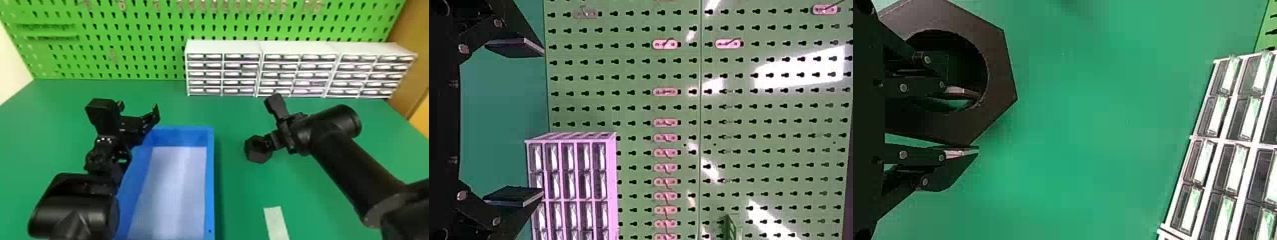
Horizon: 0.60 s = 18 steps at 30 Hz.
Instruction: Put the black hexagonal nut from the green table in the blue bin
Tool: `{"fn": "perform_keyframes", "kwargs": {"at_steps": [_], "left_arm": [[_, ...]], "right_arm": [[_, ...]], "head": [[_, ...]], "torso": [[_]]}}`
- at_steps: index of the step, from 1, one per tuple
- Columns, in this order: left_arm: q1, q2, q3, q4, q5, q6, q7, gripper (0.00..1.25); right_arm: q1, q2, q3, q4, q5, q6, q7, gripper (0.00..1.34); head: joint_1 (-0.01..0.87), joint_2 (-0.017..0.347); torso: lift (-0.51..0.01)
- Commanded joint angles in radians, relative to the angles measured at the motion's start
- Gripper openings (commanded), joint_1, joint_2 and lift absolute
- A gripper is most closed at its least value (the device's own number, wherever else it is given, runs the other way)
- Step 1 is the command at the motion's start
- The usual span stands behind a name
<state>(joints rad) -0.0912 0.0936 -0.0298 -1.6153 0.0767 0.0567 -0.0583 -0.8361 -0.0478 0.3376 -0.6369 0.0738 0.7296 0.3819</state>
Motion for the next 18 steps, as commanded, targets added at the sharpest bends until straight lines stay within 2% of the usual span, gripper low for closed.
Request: {"fn": "perform_keyframes", "kwargs": {"at_steps": [1,8,18], "left_arm": [[0.002,0.0,0.004,-0.003,0.0,0.0,0.0,0.97],[0.005,0.0,0.005,-0.005,0.0,0.0,0.0,0.97],[0.004,0.0,0.007,-0.006,0.0,0.0,0.0,0.97]], "right_arm": [[0.003,-0.001,0.0,-0.055,0.007,0.047,0.0,0.23],[0.012,-0.01,-0.011,-0.168,0.041,0.148,0.003,0.23],[0.017,-0.027,-0.061,-0.334,0.164,0.278,0.1,0.23]], "head": [[0.686,0.051],[0.686,0.051],[0.686,0.051]], "torso": [[-0.096],[-0.096],[-0.096]]}}
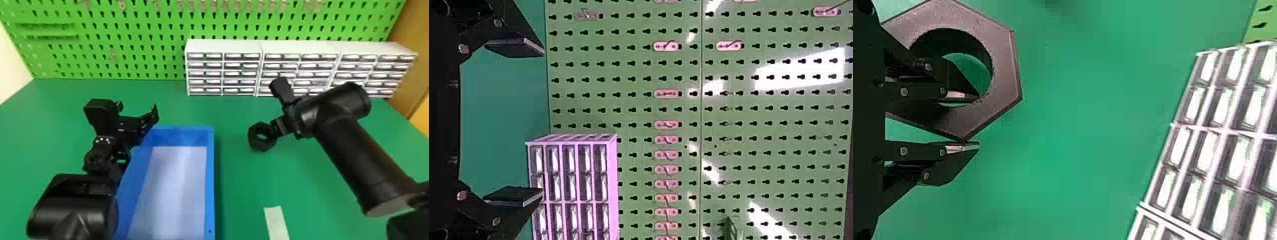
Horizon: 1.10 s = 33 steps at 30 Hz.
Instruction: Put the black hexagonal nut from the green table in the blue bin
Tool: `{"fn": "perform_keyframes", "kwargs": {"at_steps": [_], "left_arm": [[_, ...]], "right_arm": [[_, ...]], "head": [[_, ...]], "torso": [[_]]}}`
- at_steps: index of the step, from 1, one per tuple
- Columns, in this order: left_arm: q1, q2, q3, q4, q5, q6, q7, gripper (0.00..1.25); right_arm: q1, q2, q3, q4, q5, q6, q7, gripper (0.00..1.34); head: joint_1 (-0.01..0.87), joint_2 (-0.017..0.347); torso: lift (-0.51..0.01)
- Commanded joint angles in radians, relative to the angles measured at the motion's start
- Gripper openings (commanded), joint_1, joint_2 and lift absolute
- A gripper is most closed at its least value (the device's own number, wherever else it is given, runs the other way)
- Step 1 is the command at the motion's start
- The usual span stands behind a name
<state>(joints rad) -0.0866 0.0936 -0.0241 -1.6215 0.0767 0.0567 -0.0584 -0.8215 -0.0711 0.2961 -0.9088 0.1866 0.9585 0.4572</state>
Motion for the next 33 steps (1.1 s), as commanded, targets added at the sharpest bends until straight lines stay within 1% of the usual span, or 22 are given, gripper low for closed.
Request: {"fn": "perform_keyframes", "kwargs": {"at_steps": [1,3,10,16,19,22,28,33], "left_arm": [[-0.001,0.0,0.001,0.0,0.0,0.0,0.0,0.97],[-0.001,0.0,0.001,-0.001,0.0,0.0,0.0,0.97],[-0.001,0.002,0.007,-0.005,-0.003,0.0,-0.001,0.97],[0.001,0.002,0.009,-0.008,-0.003,0.0,-0.001,0.97],[0.001,0.002,0.01,-0.008,-0.005,0.0,-0.001,0.97],[0.001,0.002,0.01,-0.009,-0.005,0.0,-0.001,0.97],[0.002,0.002,0.012,-0.012,-0.005,0.0,-0.001,0.97],[0.004,0.002,0.013,-0.012,-0.006,0.0,-0.001,0.97]], "right_arm": [[0.004,-0.007,-0.025,-0.085,0.076,0.065,0.046,0.23],[0.005,-0.01,-0.029,-0.122,0.105,0.092,0.072,0.23],[0.01,-0.019,-0.043,-0.28,0.237,0.184,0.207,0.23],[0.015,-0.03,-0.055,-0.404,0.309,0.232,0.317,0.23],[0.016,-0.033,-0.054,-0.469,0.346,0.255,0.356,0.23],[0.024,-0.038,-0.052,-0.538,0.353,0.275,0.371,0.23],[0.041,-0.038,-0.032,-0.679,0.343,0.312,0.374,0.23],[0.045,-0.033,-0.002,-0.745,0.297,0.318,0.374,0.23]], "head": [[0.686,0.051],[0.686,0.051],[0.686,0.051],[0.686,0.051],[0.686,0.051],[0.686,0.051],[0.686,0.051],[0.686,0.051]], "torso": [[-0.096],[-0.096],[-0.096],[-0.096],[-0.096],[-0.096],[-0.096],[-0.096]]}}
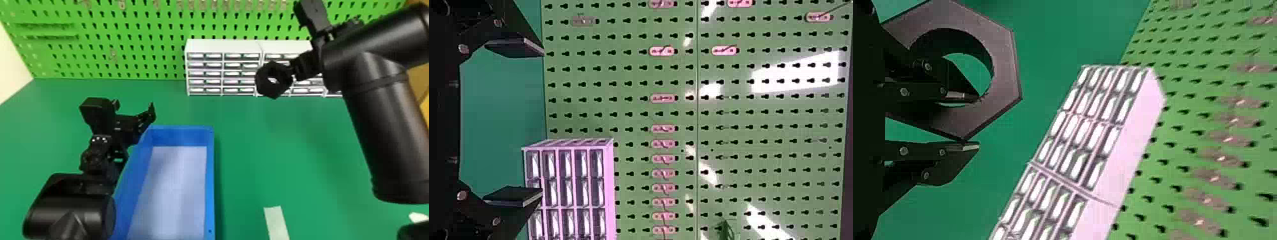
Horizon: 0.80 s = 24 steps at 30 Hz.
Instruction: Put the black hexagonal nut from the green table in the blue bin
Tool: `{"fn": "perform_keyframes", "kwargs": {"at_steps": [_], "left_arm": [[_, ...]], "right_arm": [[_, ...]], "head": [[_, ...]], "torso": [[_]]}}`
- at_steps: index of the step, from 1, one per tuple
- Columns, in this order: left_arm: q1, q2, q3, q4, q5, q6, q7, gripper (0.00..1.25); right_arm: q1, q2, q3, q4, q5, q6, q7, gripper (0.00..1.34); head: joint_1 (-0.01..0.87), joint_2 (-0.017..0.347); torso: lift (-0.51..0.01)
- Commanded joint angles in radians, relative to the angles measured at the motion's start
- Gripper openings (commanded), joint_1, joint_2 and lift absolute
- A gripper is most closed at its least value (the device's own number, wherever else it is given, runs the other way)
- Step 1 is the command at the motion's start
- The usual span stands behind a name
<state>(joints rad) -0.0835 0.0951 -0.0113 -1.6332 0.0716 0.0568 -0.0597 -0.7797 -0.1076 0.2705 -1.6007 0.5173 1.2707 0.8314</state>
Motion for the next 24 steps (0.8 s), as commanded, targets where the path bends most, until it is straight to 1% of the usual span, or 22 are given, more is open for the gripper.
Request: {"fn": "perform_keyframes", "kwargs": {"at_steps": [1,8,13,15,17,20,24], "left_arm": [[0.001,0.0,0.001,0.0,-0.001,0.0,0.0,0.97],[0.001,0.0,0.001,0.0,-0.001,0.002,0.0,0.97],[0.001,0.0,0.002,0.0,-0.001,0.0,0.0,0.97],[0.001,0.0,0.002,-0.002,-0.001,0.0,0.0,0.97],[0.002,0.0,0.005,-0.004,-0.001,0.002,0.001,0.97],[0.002,0.0,0.008,-0.005,-0.003,0.002,0.001,0.97],[0.001,0.0,0.014,-0.007,-0.004,0.0,0.001,0.97]], "right_arm": [[0.002,0.003,0.038,-0.067,-0.048,0.006,0.0,0.23],[-0.015,0.006,0.131,-0.133,-0.143,0.004,0.0,0.23],[-0.027,0.009,0.191,-0.159,-0.224,-0.002,-0.002,0.23],[-0.03,0.011,0.213,-0.166,-0.244,-0.005,-0.005,0.23],[-0.035,0.011,0.24,-0.171,-0.287,-0.005,-0.028,0.23],[-0.036,0.011,0.279,-0.171,-0.373,-0.013,-0.077,0.23],[-0.038,0.014,0.329,-0.17,-0.444,-0.017,-0.12,0.23]], "head": [[0.686,0.051],[0.686,0.051],[0.686,0.051],[0.686,0.051],[0.686,0.051],[0.686,0.051],[0.686,0.051]], "torso": [[-0.096],[-0.096],[-0.096],[-0.096],[-0.096],[-0.096],[-0.096]]}}
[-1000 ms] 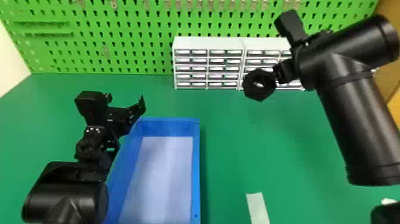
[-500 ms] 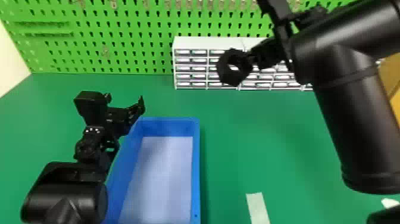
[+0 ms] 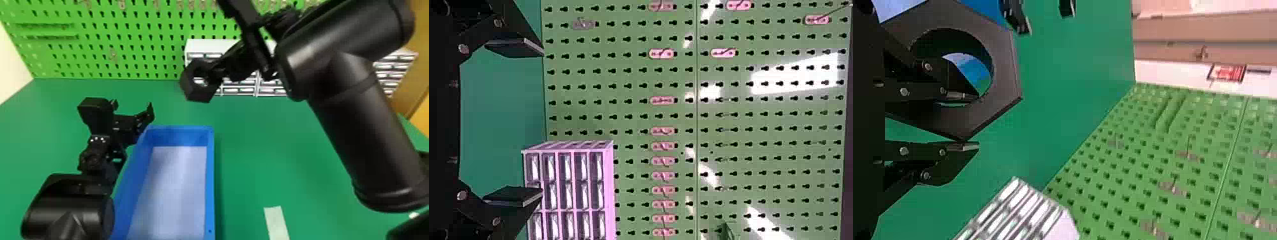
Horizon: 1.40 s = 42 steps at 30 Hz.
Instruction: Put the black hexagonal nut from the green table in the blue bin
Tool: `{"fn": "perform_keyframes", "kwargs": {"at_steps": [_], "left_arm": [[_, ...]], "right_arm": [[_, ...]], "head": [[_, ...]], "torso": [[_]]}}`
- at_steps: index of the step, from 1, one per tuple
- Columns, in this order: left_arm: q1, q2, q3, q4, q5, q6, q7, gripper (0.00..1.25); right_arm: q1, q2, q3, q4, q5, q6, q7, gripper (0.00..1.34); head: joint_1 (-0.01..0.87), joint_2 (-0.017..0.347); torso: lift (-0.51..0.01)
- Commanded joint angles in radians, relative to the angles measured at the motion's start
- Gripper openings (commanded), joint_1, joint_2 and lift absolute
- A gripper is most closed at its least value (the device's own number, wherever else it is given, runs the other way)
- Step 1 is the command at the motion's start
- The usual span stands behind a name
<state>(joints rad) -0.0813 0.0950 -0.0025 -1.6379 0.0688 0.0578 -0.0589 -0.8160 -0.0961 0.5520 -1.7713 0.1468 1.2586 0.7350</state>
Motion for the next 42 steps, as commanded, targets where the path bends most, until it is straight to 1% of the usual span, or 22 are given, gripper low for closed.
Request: {"fn": "perform_keyframes", "kwargs": {"at_steps": [1,4,8,12,16,21,25,31,34,42], "left_arm": [[-0.003,0.0,0.007,-0.002,-0.001,-0.001,-0.001,0.97],[-0.005,0.0,0.012,-0.005,-0.003,-0.001,-0.001,0.97],[-0.005,0.0,0.021,-0.01,-0.006,-0.001,0.001,0.97],[-0.003,0.0,0.027,-0.013,-0.007,-0.001,0.001,0.97],[-0.003,0.0,0.032,-0.014,-0.007,-0.001,-0.001,0.97],[-0.003,0.0,0.035,-0.016,-0.007,-0.001,0.001,0.97],[-0.003,0.0,0.038,-0.016,-0.007,-0.001,0.001,0.97],[-0.003,0.0,0.038,-0.016,-0.011,-0.001,0.001,0.97],[-0.003,0.0,0.038,-0.016,-0.011,-0.001,0.001,0.97],[-0.005,0.0,0.038,-0.016,-0.012,-0.001,0.001,0.97]], "right_arm": [[-0.003,0.002,0.062,0.004,-0.096,-0.008,-0.037,0.23],[-0.003,0.002,0.095,0.018,-0.141,-0.013,-0.06,0.23],[-0.003,0.006,0.131,0.047,-0.193,-0.024,-0.072,0.23],[-0.002,0.007,0.166,0.085,-0.25,-0.045,-0.111,0.23],[-0.005,0.007,0.204,0.136,-0.326,-0.084,-0.148,0.23],[-0.011,0.006,0.256,0.196,-0.389,-0.125,-0.18,0.23],[-0.026,0.001,0.318,0.248,-0.438,-0.154,-0.21,0.23],[-0.045,-0.007,0.393,0.308,-0.501,-0.188,-0.258,0.23],[-0.054,-0.008,0.428,0.348,-0.529,-0.208,-0.269,0.23],[-0.065,-0.011,0.491,0.408,-0.581,-0.249,-0.319,0.23]], "head": [[0.686,0.051],[0.686,0.051],[0.686,0.051],[0.686,0.051],[0.686,0.051],[0.686,0.051],[0.686,0.051],[0.686,0.051],[0.686,0.051],[0.686,0.051]], "torso": [[-0.096],[-0.096],[-0.096],[-0.096],[-0.096],[-0.096],[-0.096],[-0.096],[-0.096],[-0.096]]}}
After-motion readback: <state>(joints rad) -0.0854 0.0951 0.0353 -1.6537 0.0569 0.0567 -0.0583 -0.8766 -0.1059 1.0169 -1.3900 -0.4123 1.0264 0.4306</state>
